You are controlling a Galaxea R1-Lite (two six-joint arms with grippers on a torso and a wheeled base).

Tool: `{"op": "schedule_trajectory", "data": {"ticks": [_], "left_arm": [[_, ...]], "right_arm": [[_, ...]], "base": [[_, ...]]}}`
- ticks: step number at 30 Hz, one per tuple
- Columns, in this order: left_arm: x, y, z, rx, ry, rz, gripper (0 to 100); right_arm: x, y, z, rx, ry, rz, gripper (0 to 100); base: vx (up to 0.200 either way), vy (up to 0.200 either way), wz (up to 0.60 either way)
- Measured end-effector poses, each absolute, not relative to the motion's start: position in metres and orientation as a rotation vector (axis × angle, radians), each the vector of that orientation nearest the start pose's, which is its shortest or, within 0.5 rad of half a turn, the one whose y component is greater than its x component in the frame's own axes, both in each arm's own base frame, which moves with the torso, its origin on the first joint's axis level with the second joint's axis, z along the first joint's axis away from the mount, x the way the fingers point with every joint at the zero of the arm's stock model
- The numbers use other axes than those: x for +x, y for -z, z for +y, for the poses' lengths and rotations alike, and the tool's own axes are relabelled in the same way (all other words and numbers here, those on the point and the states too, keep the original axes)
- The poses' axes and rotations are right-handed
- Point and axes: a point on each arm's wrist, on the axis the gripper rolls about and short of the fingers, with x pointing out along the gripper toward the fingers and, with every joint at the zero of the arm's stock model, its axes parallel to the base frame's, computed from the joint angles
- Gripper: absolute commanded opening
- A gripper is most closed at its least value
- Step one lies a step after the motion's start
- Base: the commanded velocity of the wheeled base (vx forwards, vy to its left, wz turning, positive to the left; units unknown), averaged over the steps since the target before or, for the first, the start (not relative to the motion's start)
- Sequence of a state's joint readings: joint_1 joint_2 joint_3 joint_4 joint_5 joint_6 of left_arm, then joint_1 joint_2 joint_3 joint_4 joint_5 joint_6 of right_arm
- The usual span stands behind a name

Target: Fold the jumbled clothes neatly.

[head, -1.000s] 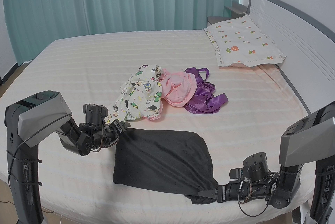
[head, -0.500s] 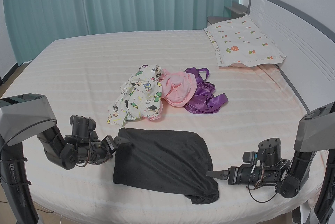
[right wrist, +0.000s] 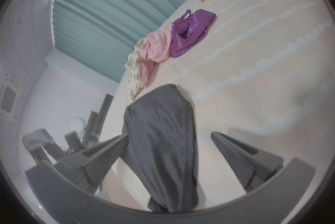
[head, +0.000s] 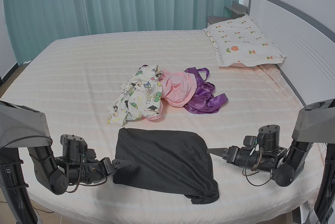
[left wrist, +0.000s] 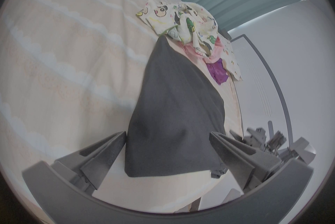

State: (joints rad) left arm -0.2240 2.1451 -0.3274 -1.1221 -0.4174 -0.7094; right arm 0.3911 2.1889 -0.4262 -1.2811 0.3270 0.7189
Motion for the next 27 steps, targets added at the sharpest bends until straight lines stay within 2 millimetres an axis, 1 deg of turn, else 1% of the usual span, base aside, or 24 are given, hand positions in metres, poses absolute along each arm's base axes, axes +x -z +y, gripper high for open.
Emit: {"op": "schedule_trajectory", "data": {"ticks": [6,7,13,16,17,20,21,27], "left_arm": [[0.252,0.009,-0.072,-0.638,0.384,0.91,100],[0.252,0.01,-0.072,-0.63,0.387,0.913,0],[0.248,0.016,-0.072,-0.611,0.39,0.933,0],[0.244,0.019,-0.071,-0.608,0.389,0.95,0],[0.242,0.019,-0.071,-0.609,0.388,0.957,0],[0.24,0.02,-0.07,-0.609,0.387,0.962,0],[0.238,0.02,-0.069,-0.611,0.386,0.962,0],[0.234,0.021,-0.067,-0.613,0.382,0.969,0]], "right_arm": [[0.311,-0.006,0.134,0.71,-0.49,0.688,100],[0.316,-0.004,0.136,0.712,-0.484,0.697,100],[0.345,0.004,0.145,0.714,-0.451,0.711,100],[0.354,0.01,0.15,0.705,-0.439,0.71,100],[0.356,0.013,0.151,0.695,-0.441,0.711,0],[0.357,0.016,0.152,0.681,-0.443,0.713,0],[0.361,0.02,0.154,0.663,-0.448,0.709,0],[0.375,0.023,0.161,0.661,-0.464,0.676,0]], "base": [[0.0,0.0,0.0],[0.0,0.0,0.0],[0.0,0.0,0.0],[0.0,0.0,0.0],[0.0,0.0,0.0],[0.0,0.0,0.0],[0.0,0.0,0.0],[0.0,0.0,0.0]]}}
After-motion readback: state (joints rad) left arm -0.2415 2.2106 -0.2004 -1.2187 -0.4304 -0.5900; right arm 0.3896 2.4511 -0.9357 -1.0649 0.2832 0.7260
